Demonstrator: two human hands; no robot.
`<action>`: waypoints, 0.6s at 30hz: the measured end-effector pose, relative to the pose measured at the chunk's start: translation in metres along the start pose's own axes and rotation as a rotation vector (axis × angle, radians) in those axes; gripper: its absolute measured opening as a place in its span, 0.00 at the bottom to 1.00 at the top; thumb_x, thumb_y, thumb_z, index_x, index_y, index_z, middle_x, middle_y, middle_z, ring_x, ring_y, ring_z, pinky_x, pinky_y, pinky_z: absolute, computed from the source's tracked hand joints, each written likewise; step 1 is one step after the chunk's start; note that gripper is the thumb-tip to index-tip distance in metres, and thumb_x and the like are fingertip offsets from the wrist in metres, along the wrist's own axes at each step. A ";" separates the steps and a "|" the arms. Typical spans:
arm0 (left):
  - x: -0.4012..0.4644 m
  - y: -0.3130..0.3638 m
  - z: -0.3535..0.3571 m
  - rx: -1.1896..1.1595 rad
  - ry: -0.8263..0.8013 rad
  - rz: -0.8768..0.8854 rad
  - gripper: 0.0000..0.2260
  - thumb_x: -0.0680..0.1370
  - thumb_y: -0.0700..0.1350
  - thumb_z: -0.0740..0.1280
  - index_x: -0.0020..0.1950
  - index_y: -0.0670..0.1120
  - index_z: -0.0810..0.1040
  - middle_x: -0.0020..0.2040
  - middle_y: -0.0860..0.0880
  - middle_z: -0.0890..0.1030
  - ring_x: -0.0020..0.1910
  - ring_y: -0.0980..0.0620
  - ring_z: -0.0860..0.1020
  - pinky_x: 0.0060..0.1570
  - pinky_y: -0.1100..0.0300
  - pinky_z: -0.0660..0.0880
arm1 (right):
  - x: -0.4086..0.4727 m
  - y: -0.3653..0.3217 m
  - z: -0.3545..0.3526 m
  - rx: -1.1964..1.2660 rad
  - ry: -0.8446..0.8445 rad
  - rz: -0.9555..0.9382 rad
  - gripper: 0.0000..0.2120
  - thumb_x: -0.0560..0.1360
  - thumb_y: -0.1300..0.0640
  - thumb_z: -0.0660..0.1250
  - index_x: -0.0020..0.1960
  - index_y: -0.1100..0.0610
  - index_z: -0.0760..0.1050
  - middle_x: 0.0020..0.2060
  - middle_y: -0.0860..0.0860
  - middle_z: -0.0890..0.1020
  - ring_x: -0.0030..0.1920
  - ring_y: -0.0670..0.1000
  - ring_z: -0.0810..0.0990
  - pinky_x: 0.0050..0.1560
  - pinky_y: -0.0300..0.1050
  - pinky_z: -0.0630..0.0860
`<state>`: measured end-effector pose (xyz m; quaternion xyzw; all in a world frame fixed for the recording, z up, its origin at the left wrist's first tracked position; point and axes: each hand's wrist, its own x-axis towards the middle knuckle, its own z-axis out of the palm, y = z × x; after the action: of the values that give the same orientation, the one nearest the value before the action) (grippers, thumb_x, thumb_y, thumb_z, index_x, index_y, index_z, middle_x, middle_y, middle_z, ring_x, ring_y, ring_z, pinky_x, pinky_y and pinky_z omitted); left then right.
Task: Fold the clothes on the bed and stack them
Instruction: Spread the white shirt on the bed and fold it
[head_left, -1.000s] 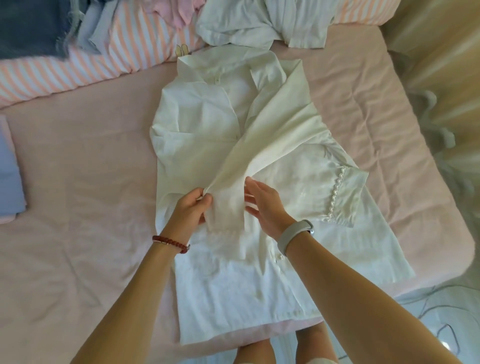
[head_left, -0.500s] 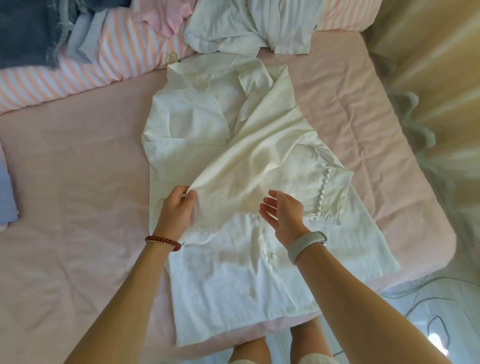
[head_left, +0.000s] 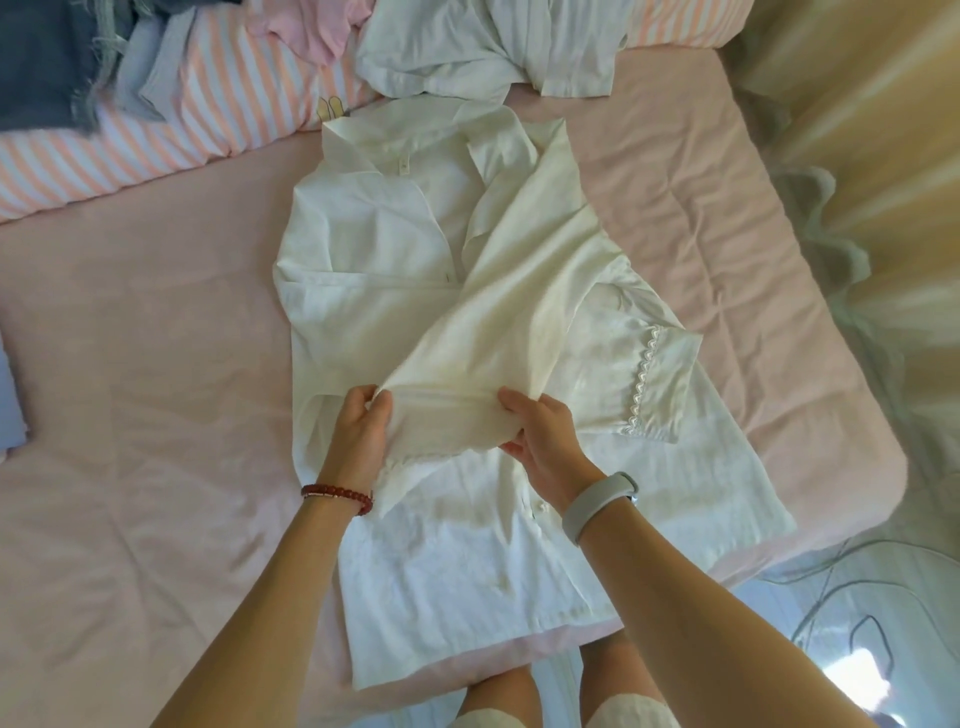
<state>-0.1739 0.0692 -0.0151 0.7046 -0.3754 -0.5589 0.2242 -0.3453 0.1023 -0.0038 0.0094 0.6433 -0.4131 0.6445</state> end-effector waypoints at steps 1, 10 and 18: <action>0.000 0.001 0.001 0.096 -0.019 0.024 0.06 0.80 0.46 0.57 0.53 0.46 0.70 0.40 0.53 0.73 0.40 0.56 0.72 0.39 0.66 0.68 | -0.003 0.001 -0.003 0.011 -0.004 -0.009 0.09 0.77 0.61 0.62 0.56 0.63 0.73 0.45 0.55 0.79 0.45 0.53 0.79 0.42 0.43 0.79; -0.008 0.018 0.001 0.437 -0.054 0.272 0.07 0.81 0.48 0.57 0.54 0.46 0.68 0.33 0.49 0.72 0.29 0.53 0.70 0.29 0.67 0.66 | -0.024 0.003 -0.023 -0.398 0.196 -0.383 0.07 0.77 0.54 0.63 0.45 0.54 0.66 0.33 0.53 0.73 0.23 0.49 0.73 0.29 0.41 0.71; -0.006 -0.003 -0.005 1.121 0.225 0.400 0.21 0.73 0.45 0.69 0.64 0.39 0.72 0.63 0.37 0.72 0.61 0.35 0.71 0.54 0.40 0.70 | -0.010 0.014 -0.058 -1.251 0.356 -0.526 0.14 0.76 0.60 0.61 0.62 0.58 0.71 0.55 0.55 0.76 0.55 0.57 0.75 0.53 0.49 0.72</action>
<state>-0.1684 0.0750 -0.0126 0.6859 -0.7118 -0.1450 -0.0422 -0.3831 0.1481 -0.0131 -0.4516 0.8369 -0.0998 0.2926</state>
